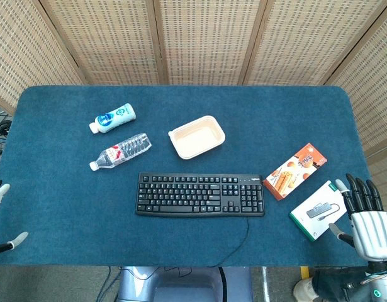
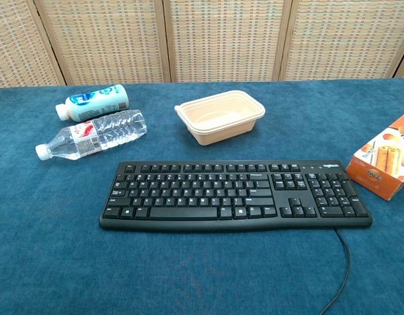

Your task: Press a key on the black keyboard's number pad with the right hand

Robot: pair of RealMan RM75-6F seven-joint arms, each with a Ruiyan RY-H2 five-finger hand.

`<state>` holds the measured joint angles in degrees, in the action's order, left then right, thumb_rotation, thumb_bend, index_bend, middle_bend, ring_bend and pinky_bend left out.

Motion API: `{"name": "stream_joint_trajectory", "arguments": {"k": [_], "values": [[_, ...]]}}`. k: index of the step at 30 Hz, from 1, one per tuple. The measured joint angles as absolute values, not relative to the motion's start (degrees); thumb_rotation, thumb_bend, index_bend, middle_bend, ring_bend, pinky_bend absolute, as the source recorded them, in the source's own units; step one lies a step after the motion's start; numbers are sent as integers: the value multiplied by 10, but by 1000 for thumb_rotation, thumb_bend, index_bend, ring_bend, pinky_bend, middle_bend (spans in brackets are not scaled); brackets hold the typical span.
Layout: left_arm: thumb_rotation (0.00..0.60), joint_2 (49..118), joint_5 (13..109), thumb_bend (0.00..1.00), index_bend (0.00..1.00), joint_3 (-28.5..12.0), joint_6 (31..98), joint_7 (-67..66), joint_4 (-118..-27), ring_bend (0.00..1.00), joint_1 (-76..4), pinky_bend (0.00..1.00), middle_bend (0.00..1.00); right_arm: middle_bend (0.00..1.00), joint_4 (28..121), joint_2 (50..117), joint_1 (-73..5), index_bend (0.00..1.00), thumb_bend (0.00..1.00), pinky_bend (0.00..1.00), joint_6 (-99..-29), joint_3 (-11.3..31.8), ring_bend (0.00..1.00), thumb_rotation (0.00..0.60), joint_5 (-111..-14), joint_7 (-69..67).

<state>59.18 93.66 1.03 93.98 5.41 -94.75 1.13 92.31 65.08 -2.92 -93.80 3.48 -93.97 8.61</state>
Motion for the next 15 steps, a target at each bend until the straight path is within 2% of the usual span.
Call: {"name": "stream_joint_trajectory", "arguments": {"k": [12, 13, 14, 15], "values": [[600, 593, 938, 0, 0, 10, 938, 51, -948, 0, 10, 0, 0, 2, 929, 647, -29, 8, 8, 10, -928, 32, 0, 600, -936, 86], [600, 593, 938, 0, 0, 10, 937, 51, -948, 0, 10, 0, 0, 18, 930, 647, -29, 8, 25, 36, -926, 32, 12, 600, -935, 86], [600, 593, 938, 0, 0, 10, 936, 51, -949, 0, 10, 0, 0, 77, 932, 647, -30, 8, 83, 116, -923, 32, 76, 600, -934, 86], [600, 593, 938, 0, 0, 10, 936, 51, -949, 0, 9, 0, 0, 175, 933, 647, -31, 8, 192, 253, -919, 32, 193, 600, -934, 86]]}}
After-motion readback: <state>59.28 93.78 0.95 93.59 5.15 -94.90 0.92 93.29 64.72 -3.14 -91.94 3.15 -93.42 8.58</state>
